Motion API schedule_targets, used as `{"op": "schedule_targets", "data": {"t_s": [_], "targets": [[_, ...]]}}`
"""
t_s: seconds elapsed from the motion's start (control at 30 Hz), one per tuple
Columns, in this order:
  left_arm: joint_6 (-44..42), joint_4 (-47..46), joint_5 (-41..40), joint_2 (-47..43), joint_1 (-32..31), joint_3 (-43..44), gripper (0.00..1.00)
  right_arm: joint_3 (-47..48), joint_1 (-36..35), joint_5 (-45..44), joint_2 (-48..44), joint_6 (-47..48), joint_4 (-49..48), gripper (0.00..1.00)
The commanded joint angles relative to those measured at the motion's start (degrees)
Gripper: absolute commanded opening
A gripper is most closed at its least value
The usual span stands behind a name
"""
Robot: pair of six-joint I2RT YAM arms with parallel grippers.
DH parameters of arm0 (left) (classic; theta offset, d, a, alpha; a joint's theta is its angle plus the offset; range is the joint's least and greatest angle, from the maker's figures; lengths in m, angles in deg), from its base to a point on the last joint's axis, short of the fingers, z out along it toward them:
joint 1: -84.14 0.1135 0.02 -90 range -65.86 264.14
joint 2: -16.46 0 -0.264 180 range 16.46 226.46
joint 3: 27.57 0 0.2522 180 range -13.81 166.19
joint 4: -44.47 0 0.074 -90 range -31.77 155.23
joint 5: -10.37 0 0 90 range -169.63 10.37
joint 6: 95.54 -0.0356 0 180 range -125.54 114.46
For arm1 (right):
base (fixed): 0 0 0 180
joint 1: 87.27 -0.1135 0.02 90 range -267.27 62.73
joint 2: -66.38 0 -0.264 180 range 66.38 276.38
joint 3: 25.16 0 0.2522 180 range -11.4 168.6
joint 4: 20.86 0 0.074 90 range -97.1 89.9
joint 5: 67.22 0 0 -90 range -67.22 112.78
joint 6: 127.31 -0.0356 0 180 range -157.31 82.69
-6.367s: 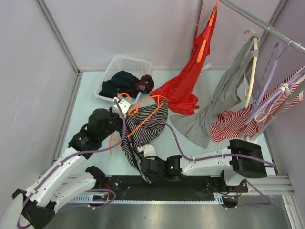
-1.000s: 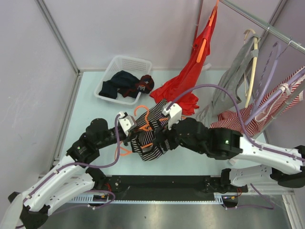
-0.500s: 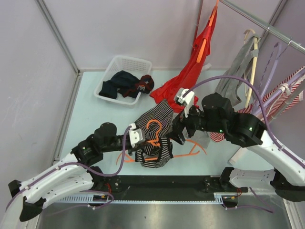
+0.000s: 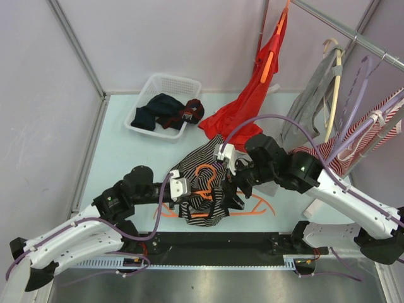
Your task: Place the tank top on the hanger
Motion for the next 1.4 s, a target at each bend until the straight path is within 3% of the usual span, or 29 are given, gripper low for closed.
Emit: {"op": "schedule_targets", "data": {"t_s": [0.0,0.1,0.3,0.4,0.43,0.5,0.6,0.67,0.7,0.8,0.87,0.9,1.03,1.2,1.37], "targets": [[-1.6,-2.7,1.4,-0.5,-1.9,0.2,0.0,-1.5,0.4,1.0,-0.8,1.6,-1.0,0.83],[-2.1,-2.2,0.2,-0.1,-3.3,0.5,0.0,-2.6,0.8,2.2,-0.6,1.7,-2.0,0.82],[-2.8,-2.0,-2.9,-0.7,-4.0,0.9,0.0,-4.6,1.0,7.2,0.6,0.6,-3.7,0.61],[-2.8,-2.0,-2.8,-0.1,-4.0,1.6,0.0,-6.0,1.0,9.0,-0.3,-0.9,-6.2,0.45],[-2.8,-1.9,-2.8,0.7,-4.0,2.0,0.0,-6.4,1.0,9.0,-0.9,-1.2,-7.3,0.29],[-2.6,-1.9,-2.4,1.3,-4.2,2.3,0.01,-7.2,1.0,8.6,-1.7,-1.9,-8.3,0.19],[-1.4,-1.9,-2.3,2.0,-4.3,3.4,0.11,-8.8,0.9,7.6,-3.8,-3.1,-10.4,0.0],[-0.3,-2.1,-3.7,2.3,-4.3,4.0,0.19,-10.0,1.0,6.3,-5.2,-3.5,-11.0,0.0],[-0.1,-2.3,-4.2,2.3,-4.3,4.4,0.36,-10.4,0.9,5.7,-5.8,-3.9,-11.8,0.0],[1.0,-3.2,-5.3,2.2,-4.3,4.6,0.59,-12.5,0.9,2.4,-7.9,-5.6,-13.1,0.0],[1.8,-3.8,-5.3,2.2,-4.3,4.8,0.64,-13.7,0.9,-0.9,-9.9,-7.2,-13.8,0.0],[2.4,-4.8,-4.8,2.2,-4.3,4.8,0.71,-15.2,0.9,-1.9,-10.8,-7.8,-14.9,0.0],[4.4,-7.3,-5.4,2.0,-4.3,5.5,0.86,-19.4,0.8,-6.4,-15.8,-10.8,-19.1,0.0],[6.7,-12.0,-13.0,1.2,-4.3,7.2,0.98,-23.1,-0.4,-15.2,-20.9,-14.5,-20.6,0.0],[9.8,-11.7,-26.5,4.1,-4.1,12.9,0.99,-23.3,-2.2,-30.8,-23.0,-18.0,-15.6,0.0]]}}
